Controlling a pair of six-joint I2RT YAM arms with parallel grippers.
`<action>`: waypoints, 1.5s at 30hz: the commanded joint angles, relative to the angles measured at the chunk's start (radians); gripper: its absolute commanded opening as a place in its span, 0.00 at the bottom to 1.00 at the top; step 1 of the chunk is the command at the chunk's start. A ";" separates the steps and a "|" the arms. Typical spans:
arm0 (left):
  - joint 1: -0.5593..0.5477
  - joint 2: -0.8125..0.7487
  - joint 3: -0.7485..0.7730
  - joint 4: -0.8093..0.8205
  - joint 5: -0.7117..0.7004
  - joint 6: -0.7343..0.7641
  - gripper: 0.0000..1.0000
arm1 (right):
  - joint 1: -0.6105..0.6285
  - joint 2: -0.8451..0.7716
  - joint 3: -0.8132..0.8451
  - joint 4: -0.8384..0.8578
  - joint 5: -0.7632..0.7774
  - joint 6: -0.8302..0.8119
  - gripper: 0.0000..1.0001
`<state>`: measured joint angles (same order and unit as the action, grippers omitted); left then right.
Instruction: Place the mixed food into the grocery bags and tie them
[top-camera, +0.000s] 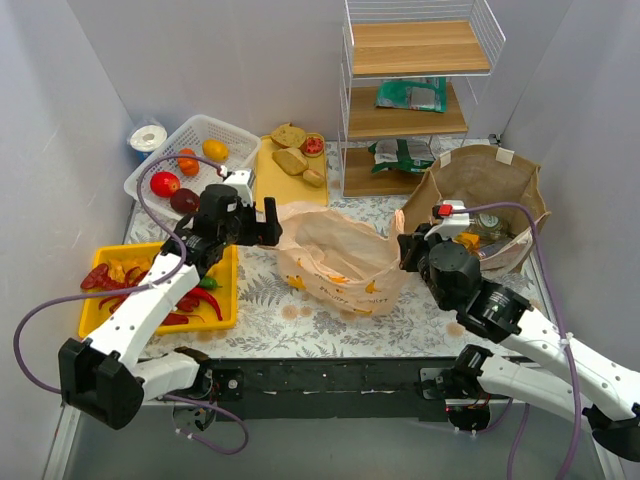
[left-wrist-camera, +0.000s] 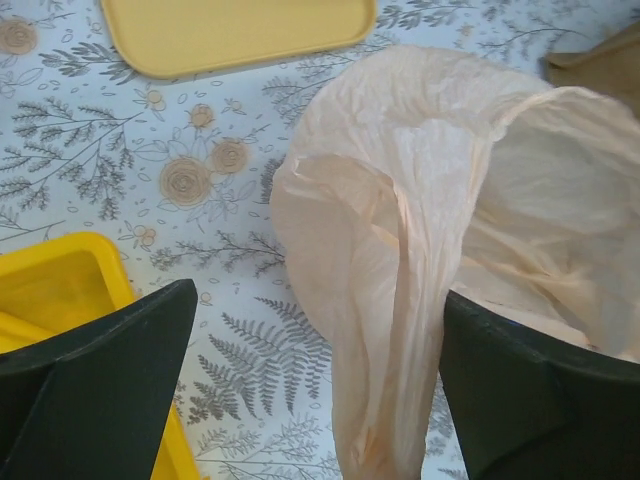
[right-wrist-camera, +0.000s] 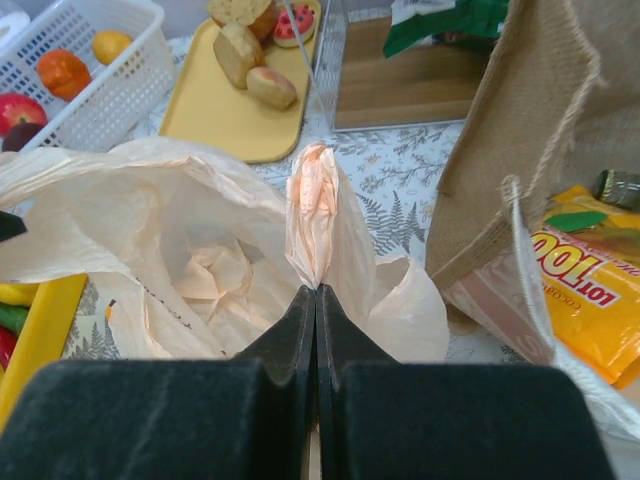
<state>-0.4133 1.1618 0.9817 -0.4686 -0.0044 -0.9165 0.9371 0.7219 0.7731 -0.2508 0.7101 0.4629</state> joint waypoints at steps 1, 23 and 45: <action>0.014 -0.114 0.058 -0.070 0.090 -0.053 0.98 | 0.000 0.008 -0.034 0.097 -0.035 0.031 0.01; 0.581 0.047 -0.158 -0.021 -0.065 -0.259 0.98 | 0.000 -0.013 -0.066 0.107 -0.075 -0.001 0.01; 0.613 0.052 -0.210 0.094 0.121 -0.131 0.35 | 0.000 0.010 -0.041 0.061 -0.109 0.029 0.01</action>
<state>0.2020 1.3468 0.7712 -0.4122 0.0204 -1.0870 0.9371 0.7227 0.7094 -0.2028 0.6014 0.4767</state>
